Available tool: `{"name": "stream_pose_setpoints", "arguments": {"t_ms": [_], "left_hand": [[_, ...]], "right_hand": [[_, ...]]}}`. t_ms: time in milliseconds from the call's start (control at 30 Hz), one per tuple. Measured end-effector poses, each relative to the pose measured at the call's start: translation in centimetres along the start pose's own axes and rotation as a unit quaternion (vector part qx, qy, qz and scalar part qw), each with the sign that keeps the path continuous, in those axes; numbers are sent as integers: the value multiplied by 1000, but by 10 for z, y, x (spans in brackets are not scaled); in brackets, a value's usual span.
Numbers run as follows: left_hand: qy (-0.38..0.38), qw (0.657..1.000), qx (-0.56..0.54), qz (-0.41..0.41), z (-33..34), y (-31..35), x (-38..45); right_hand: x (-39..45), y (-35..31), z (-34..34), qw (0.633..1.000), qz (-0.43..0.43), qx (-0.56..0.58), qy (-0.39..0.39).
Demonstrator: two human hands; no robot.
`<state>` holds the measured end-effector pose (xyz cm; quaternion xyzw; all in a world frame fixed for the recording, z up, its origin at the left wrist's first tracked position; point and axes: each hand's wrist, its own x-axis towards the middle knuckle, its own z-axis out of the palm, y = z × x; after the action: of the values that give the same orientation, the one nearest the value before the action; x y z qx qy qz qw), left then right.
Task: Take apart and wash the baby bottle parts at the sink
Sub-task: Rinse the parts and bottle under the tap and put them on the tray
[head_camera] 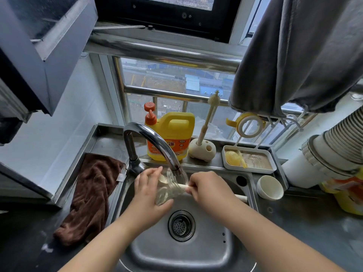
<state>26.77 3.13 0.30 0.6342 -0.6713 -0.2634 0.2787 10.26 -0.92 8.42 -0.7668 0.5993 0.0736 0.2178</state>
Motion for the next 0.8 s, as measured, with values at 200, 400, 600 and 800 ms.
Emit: {"name": "stream_pose_setpoints", "arguments": {"t_ms": [200,400,600,800], "left_hand": [[-73,997,6,39,-10,-14,6],[-119,987,103,33,-18,-9,26],[-46,998,28,15,-15,-10,17],[7,1000,8,29,-5,3,11]], "right_hand": [[-9,6,13,1000,-26,-2,-11],[-15,5,6,998,-59,-12,4],[-14,18,-11,999,9,-24,-30],[-6,3,-9,997,16,-74,-20]]}}
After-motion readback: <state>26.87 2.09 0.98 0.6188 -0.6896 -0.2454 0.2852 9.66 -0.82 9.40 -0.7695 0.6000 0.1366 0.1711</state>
